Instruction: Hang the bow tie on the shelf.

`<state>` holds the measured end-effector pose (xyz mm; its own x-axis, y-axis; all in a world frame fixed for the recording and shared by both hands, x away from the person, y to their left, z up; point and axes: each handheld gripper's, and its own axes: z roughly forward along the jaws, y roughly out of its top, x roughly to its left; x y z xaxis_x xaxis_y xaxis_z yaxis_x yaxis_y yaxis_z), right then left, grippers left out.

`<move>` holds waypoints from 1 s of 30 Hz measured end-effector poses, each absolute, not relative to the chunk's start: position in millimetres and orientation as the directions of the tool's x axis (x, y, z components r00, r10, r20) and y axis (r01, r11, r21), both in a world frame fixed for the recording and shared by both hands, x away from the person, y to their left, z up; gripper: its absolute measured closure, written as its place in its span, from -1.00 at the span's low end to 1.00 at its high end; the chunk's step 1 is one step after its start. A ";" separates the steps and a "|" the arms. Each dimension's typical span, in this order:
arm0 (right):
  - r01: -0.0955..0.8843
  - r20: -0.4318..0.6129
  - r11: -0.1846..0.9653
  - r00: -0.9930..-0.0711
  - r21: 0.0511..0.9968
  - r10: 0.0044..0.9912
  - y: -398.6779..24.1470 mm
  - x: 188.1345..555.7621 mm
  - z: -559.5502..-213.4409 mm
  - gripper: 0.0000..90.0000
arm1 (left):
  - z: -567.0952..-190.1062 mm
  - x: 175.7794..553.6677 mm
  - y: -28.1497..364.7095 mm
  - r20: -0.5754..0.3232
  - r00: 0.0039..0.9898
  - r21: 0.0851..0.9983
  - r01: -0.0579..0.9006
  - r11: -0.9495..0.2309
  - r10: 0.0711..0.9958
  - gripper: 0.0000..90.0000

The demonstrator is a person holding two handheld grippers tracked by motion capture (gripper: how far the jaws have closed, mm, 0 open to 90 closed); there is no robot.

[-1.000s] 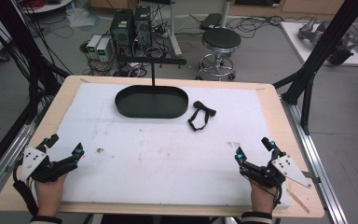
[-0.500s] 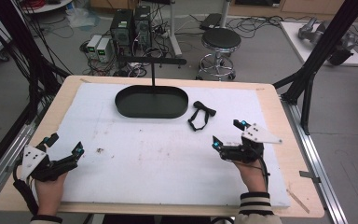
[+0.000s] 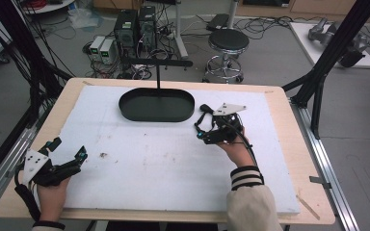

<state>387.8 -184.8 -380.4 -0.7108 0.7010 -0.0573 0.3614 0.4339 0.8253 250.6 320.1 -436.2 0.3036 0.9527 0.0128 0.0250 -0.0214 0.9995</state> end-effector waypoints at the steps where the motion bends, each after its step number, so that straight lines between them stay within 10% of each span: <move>1: 0.388 -0.041 0.441 -0.712 0.809 0.701 -182.8 392.5 -384.3 -0.90 | -436.5 250.8 320.0 0.012 0.304 0.999 0.026 -0.021 0.953 -0.78; 30: 0.536 0.017 0.515 -0.703 0.668 0.711 -171.5 427.2 -439.0 0.10 | -438.1 248.2 321.8 0.000 0.302 0.999 0.046 -0.014 0.953 -0.78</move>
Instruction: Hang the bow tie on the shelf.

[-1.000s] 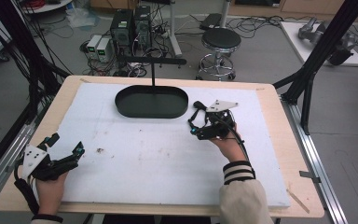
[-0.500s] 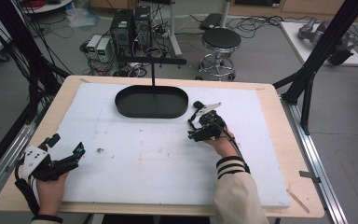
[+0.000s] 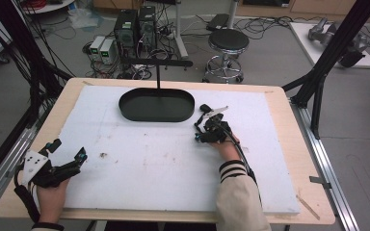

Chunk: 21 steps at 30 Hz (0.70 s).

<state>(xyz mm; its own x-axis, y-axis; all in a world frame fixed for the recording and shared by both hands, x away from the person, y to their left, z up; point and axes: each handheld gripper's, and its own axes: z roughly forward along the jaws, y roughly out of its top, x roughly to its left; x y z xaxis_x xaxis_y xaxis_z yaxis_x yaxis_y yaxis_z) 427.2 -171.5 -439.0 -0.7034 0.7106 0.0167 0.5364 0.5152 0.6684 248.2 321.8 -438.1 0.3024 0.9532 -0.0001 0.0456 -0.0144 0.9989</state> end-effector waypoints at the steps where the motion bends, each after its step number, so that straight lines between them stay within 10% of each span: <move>1: 0.538 0.022 0.509 -0.701 0.672 0.713 -172.2 427.4 -439.0 0.25 | -438.2 248.1 321.8 -0.001 0.301 0.999 0.046 -0.014 0.954 -0.78; 8: 0.518 -0.028 0.518 -0.689 0.681 0.725 -170.5 421.3 -438.7 0.90 | -437.2 246.6 320.7 0.001 0.304 0.999 0.041 -0.014 0.953 -0.78; 21: 0.336 -0.117 0.435 -0.665 0.835 0.738 -173.1 400.2 -410.1 0.93 | -436.4 246.3 322.1 -0.005 0.302 0.999 0.037 -0.007 0.953 -0.78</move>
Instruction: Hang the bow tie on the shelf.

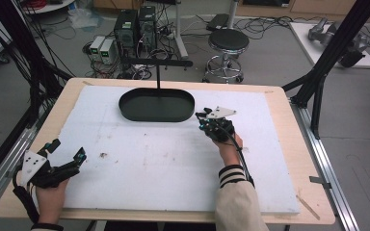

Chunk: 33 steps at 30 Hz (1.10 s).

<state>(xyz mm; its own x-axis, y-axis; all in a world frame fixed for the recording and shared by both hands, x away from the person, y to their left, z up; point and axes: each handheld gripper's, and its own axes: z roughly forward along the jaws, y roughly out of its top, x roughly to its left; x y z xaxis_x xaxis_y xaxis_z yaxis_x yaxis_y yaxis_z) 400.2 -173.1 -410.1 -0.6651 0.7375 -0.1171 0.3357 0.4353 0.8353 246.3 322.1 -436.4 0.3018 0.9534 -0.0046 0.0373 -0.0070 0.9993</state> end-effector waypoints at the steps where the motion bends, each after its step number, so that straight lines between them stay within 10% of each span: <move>1: 0.320 -0.114 0.418 -0.662 0.850 0.740 -174.0 398.6 -406.7 0.93 | -436.3 246.2 321.9 -0.004 0.302 0.999 0.037 -0.007 0.953 -0.78; 33: 0.070 -0.073 0.170 -0.700 0.983 0.710 -155.4 409.7 -316.0 0.93 | -437.5 248.1 322.3 -0.014 0.309 0.999 0.041 0.002 0.951 -0.78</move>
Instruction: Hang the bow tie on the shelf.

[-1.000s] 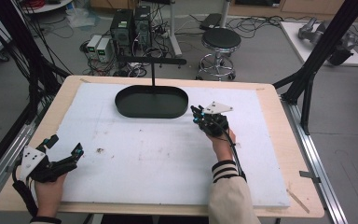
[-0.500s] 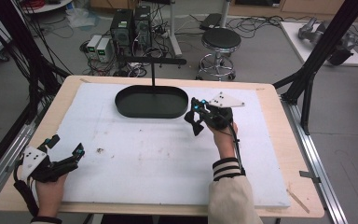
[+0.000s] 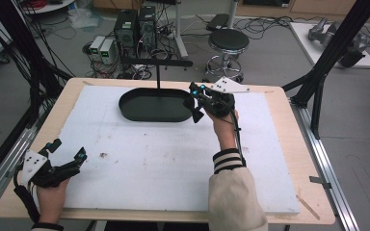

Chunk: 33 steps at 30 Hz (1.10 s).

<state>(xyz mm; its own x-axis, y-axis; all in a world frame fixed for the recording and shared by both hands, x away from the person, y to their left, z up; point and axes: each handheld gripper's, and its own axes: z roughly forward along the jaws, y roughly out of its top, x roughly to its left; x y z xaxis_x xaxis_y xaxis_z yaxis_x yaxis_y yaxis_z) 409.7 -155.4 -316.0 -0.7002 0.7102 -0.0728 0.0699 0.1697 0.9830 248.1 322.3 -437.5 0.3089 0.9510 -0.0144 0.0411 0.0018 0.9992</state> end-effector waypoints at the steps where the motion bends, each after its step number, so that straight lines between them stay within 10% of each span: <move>1: 0.072 -0.067 0.164 -0.703 0.984 0.708 -154.8 413.1 -315.3 0.93 | -437.5 248.1 322.3 -0.014 0.309 0.999 0.041 0.002 0.951 -0.78; 33: 0.105 -0.064 0.178 -0.665 0.978 0.744 -117.0 503.6 -292.5 0.93 | -438.9 245.8 332.5 -0.028 0.288 0.999 0.039 0.018 0.957 -0.78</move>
